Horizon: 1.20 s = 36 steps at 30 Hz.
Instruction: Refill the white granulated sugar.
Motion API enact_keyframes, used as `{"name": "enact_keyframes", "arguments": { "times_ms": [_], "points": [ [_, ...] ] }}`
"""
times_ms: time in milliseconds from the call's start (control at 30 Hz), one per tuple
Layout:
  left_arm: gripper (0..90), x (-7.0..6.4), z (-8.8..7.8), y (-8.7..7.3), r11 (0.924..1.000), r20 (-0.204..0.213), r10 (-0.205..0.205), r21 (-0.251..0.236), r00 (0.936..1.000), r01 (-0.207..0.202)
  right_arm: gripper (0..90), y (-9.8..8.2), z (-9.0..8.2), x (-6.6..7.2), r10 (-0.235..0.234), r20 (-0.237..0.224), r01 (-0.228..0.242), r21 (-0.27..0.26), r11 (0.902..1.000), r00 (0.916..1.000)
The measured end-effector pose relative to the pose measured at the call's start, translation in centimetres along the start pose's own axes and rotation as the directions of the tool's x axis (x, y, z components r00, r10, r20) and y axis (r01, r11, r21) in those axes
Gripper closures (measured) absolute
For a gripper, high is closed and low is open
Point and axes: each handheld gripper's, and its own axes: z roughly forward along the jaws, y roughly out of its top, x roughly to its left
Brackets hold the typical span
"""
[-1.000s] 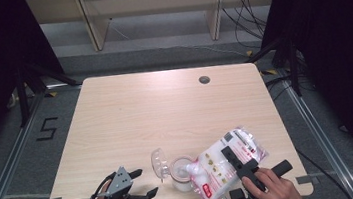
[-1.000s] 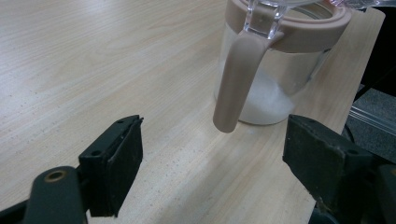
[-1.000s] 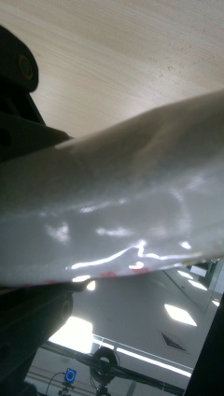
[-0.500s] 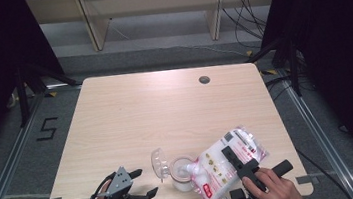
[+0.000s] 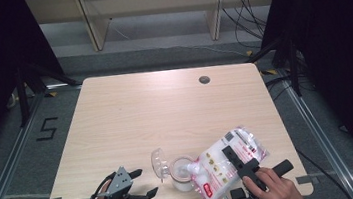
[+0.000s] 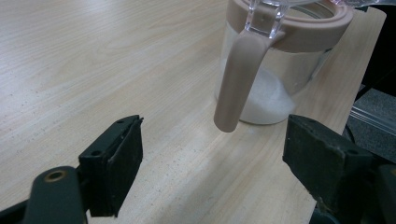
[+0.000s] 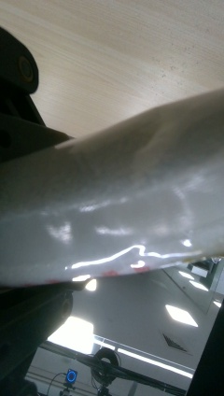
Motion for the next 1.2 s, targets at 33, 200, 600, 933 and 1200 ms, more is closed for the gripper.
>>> {"name": "enact_keyframes", "arguments": {
  "times_ms": [33,200,600,933,1200],
  "points": [
    [19.6,0.08,-0.07,0.01,0.9999,-0.001,0.01,0.01,1.0,-0.01,63.8,-0.01,0.01,0.0,0.0,-0.001,0.0,-0.001,1.0,1.0],
    [19.6,0.0,0.0,-0.01,1.0,-0.001,-0.005,-0.002,1.0,0.005,64.2,0.0,0.02,-0.01,-0.002,0.0,0.002,0.0,1.0,1.0],
    [19.6,0.0,0.0,-0.01,1.0,-0.002,-0.006,-0.003,1.0,0.006,65.0,0.0,-0.07,-0.05,0.009,0.011,-0.009,0.003,1.0,0.9999],
    [19.6,0.0,-0.01,-0.01,1.0,-0.002,-0.005,-0.002,1.0,0.005,65.6,-0.1,-0.07,0.04,0.033,0.012,-0.033,0.0,0.9994,0.9994],
    [19.6,0.07,-0.1,0.01,1.0,-0.003,0.0,0.005,1.0,0.0,65.7,-0.2,-0.03,0.02,0.022,-0.006,-0.022,-0.008,0.9997,0.9997]
  ]
}}
